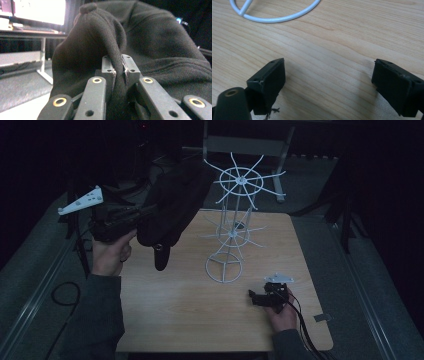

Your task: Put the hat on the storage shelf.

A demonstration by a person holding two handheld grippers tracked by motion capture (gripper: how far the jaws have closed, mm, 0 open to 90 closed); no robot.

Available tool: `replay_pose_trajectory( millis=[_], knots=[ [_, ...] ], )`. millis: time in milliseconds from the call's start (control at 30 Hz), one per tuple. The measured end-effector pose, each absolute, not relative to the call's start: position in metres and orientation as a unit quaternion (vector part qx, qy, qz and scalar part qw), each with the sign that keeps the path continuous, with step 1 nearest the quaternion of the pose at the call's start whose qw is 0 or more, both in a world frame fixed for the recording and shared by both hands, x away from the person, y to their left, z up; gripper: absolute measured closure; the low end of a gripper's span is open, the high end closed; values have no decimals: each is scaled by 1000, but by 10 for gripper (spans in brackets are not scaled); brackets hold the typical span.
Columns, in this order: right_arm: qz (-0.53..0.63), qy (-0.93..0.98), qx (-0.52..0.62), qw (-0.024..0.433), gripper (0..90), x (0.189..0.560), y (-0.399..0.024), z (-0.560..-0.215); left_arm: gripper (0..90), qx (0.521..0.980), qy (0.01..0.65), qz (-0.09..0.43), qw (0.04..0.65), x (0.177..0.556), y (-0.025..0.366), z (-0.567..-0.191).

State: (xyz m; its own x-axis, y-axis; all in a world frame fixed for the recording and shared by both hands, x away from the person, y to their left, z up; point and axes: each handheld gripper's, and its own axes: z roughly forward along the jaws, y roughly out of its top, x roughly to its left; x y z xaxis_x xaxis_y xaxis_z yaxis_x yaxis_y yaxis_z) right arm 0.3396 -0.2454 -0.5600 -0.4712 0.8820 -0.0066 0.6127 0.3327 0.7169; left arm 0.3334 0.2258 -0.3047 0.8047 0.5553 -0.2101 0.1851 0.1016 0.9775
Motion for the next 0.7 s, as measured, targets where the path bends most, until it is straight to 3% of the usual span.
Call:
replay_pose_trajectory(
  millis=[333, 700],
  knots=[
    [332, 791, 473, 203, 115, 340, -245, -560, 767, 680, 301, 137, 655, 338, 220, -310],
    [332, 790, 473, 203, 115, 340, -245, -560, 763, 677, 292, 133, 662, 337, 220, -308]
  ],
)
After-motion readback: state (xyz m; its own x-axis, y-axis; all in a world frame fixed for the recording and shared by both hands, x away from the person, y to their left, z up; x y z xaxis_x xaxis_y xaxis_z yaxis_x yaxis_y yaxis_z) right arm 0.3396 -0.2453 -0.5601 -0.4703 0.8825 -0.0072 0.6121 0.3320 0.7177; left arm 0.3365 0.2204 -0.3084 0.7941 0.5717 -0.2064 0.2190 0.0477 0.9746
